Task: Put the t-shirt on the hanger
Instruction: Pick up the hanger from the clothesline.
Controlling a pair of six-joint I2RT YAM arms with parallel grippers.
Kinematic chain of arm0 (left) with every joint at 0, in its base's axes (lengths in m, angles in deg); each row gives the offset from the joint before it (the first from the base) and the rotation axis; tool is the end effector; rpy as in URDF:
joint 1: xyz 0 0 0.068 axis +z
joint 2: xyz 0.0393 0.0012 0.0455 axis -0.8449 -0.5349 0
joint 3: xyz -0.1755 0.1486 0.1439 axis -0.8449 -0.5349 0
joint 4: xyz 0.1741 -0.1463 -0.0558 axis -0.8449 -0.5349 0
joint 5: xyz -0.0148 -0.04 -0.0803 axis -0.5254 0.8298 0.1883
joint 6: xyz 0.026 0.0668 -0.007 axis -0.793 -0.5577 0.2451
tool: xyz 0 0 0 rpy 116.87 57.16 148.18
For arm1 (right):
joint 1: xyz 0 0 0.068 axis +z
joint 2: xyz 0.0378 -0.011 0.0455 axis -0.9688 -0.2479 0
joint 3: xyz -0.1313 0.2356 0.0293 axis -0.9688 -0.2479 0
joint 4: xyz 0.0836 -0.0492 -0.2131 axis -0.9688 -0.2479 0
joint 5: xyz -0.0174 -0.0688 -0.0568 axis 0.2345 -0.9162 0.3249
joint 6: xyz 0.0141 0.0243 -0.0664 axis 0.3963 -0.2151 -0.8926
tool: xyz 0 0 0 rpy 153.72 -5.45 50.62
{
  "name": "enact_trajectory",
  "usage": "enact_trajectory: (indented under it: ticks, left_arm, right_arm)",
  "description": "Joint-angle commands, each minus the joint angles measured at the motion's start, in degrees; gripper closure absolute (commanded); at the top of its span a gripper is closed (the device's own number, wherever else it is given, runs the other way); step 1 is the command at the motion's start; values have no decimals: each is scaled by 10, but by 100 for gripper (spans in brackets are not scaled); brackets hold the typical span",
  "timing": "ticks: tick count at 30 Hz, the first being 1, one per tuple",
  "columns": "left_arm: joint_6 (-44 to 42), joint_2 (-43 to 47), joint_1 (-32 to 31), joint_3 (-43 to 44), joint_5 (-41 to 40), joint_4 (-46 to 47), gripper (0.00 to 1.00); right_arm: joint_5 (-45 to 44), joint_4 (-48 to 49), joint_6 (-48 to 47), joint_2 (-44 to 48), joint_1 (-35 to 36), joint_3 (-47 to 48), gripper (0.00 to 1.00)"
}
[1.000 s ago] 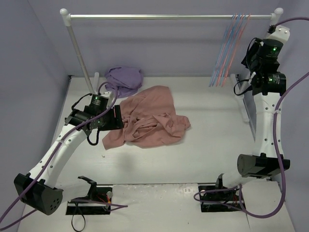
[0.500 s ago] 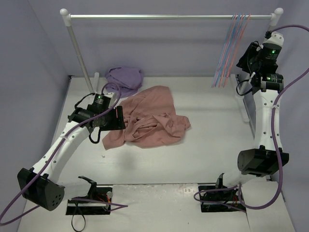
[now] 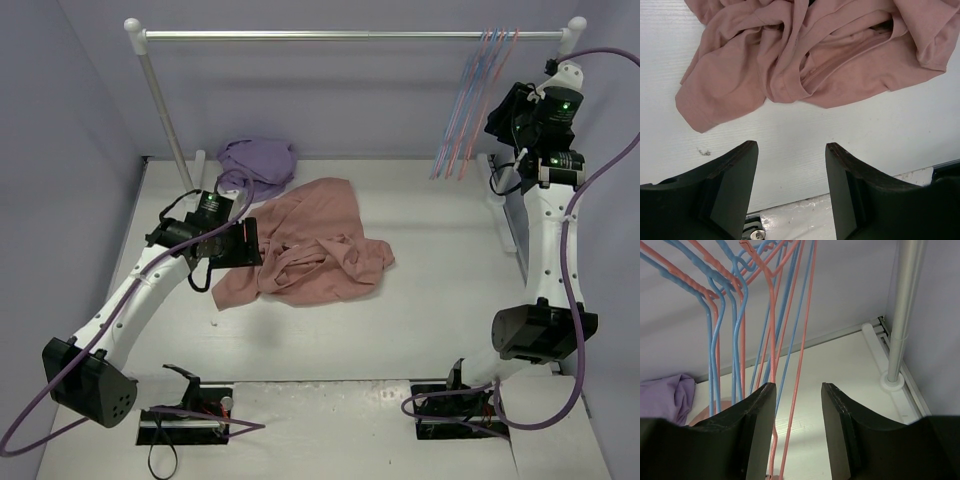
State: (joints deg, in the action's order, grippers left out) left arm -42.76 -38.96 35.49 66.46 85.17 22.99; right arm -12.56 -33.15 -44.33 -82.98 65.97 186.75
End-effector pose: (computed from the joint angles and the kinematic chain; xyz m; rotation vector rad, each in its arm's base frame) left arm 0.2209 -0.1008 0.3118 -0.0631 2.5247 -0.5814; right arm 0.3374 -0.0505 0.4921 0.2324 1.5629 0.1510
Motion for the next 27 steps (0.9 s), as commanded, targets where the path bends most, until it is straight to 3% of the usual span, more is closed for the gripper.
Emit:
enact_trajectory:
  ticks: [1,16,27]
  left_arm:
    - [-9,4,1,36,7,6,44]
    - [-11,9,1,27,5,2,44]
    - [-13,14,1,19,4,2,44]
  right_arm:
    - [29,62,6,-4,4,5,58]
    - [18,92,-9,-21,13,-28,60]
    - [-30,99,-46,-17,17,-27,81]
